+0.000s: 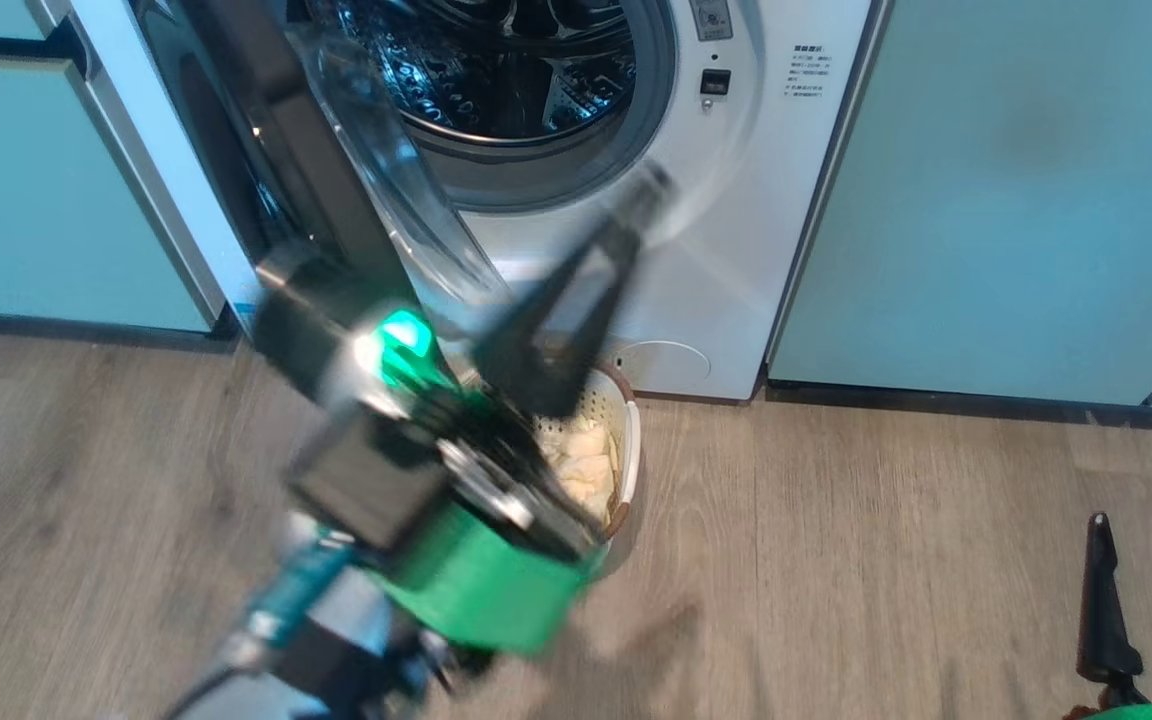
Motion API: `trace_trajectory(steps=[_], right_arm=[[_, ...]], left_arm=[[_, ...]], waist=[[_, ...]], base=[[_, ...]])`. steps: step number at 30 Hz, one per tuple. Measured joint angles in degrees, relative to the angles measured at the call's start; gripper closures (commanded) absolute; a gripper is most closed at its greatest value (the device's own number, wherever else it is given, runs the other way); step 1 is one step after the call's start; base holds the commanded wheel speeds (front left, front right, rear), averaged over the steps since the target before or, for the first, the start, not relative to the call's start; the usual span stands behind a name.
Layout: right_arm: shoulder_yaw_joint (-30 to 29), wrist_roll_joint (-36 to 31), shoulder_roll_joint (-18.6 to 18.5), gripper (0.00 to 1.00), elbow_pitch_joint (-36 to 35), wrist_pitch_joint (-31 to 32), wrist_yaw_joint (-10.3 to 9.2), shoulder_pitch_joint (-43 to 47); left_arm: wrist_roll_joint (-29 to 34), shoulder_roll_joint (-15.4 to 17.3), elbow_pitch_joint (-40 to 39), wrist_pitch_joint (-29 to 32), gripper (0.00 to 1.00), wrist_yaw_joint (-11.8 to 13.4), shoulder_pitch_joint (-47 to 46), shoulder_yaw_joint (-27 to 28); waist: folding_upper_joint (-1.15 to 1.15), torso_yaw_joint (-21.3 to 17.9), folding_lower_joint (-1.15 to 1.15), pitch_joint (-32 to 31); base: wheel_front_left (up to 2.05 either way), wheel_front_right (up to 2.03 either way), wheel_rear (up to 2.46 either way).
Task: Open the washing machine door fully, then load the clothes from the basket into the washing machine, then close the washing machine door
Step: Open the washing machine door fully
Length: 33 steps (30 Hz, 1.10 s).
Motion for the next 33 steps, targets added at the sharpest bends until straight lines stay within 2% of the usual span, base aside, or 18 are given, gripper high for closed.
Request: trace_trajectory(steps=[5,13,25,33], right_arm=[[-0.3,0.0,0.0,0.0,0.0,0.0,0.0,0.4],[-0.4,-0.1,0.0,0.0,0.0,0.0,0.0,0.4],[-0.5,-0.1,0.0,0.0,0.2,0.0,0.0,0.3],[-0.5,-0.1,0.0,0.0,0.4,0.0,0.0,0.2]], left_arm=[[-3.4,-0.4,0.1,4.6,1.0,-0.9,5.5,-5.7],[-6.4,-0.3,3.5,8.4,1.0,-0.6,11.6,-8.7],[-7.3,0.4,8.3,10.4,1.0,1.2,14.3,-8.3],[-7.3,1.3,12.7,10.7,1.0,3.4,14.3,-5.6]], waist=[[0.0,0.1,0.0,0.5],[0.0,0.3,0.0,1.0],[0.0,0.2,0.0,1.4],[0.0,0.0,0.0,1.6]], base=[[0.0,0.0,0.0],[0.0,0.0,0.0],[0.0,0.0,0.0],[0.0,0.0,0.0]])
